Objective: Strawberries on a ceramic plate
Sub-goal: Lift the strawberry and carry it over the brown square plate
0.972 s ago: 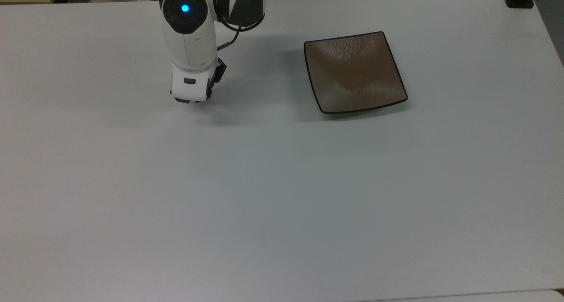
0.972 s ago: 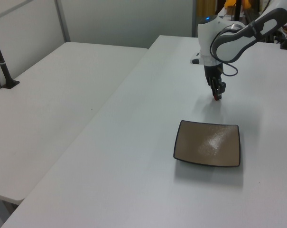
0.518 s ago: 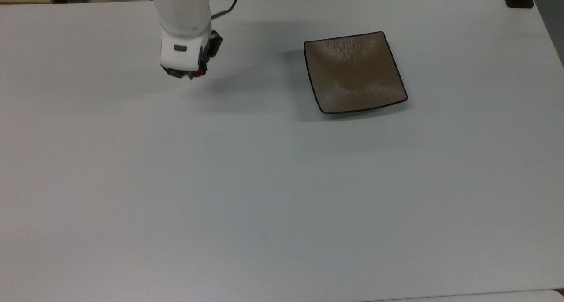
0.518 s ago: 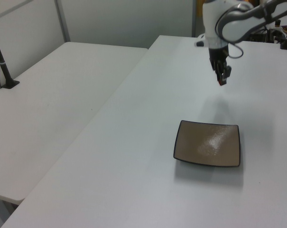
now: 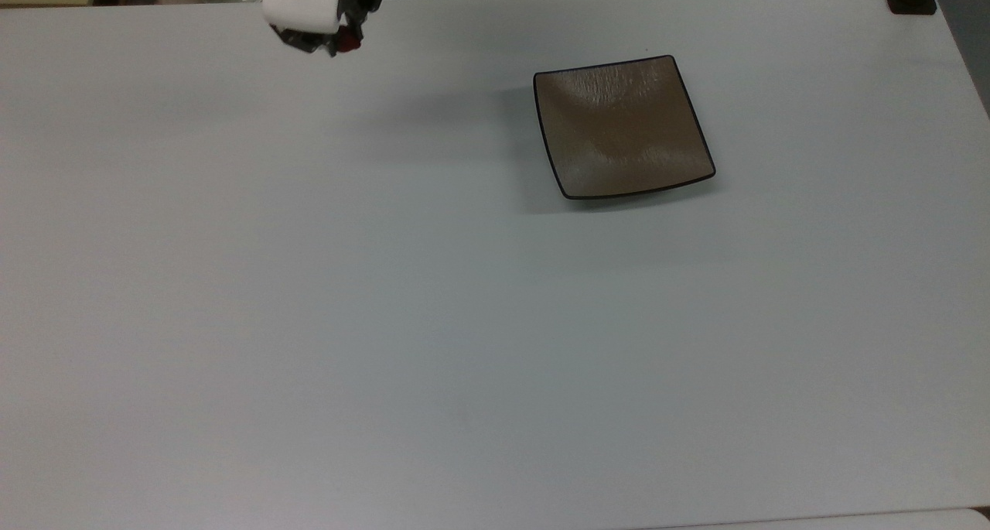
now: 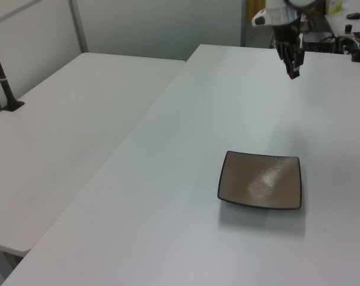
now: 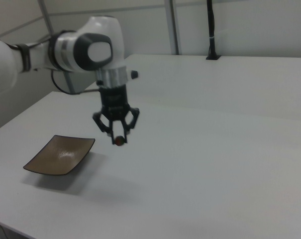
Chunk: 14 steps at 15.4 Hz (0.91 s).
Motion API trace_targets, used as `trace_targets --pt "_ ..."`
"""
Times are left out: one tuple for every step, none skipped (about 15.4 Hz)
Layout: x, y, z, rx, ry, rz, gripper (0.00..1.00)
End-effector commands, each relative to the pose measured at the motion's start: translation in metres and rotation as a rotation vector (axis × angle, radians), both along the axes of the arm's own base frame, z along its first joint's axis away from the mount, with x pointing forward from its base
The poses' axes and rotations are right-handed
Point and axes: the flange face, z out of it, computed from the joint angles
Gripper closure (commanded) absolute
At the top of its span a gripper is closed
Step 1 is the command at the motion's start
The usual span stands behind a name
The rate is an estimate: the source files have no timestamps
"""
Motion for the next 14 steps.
trace_targets --pt "-0.023 0.037 0.037 0.044 0.003 -0.030 0.82" --pt "-0.027 0.052 0.041 0.044 0.000 -0.046 0.82" --pt "-0.030 0.075 0.041 0.036 -0.002 -0.055 0.82" --pt "-0.032 0.098 0.040 0.021 -0.004 -0.074 0.82" --pt "-0.036 0.116 0.040 0.008 -0.010 -0.099 0.82" --pt "-0.039 0.134 0.037 -0.004 -0.008 -0.111 0.82" --pt "-0.042 0.153 0.036 -0.011 -0.010 -0.112 0.82" --pt "-0.045 0.167 0.033 -0.017 -0.011 -0.122 0.82" --pt "-0.047 0.186 0.027 -0.006 -0.004 -0.152 0.82" --pt "-0.047 0.199 0.021 -0.003 0.002 -0.176 0.82" --pt "-0.048 0.209 0.018 -0.004 -0.008 -0.196 0.82" --pt "-0.046 0.219 0.014 0.003 -0.021 -0.216 0.82" --pt "-0.045 0.231 0.006 0.007 -0.030 -0.233 0.82" --pt "-0.044 0.243 -0.004 0.004 -0.032 -0.253 0.82"
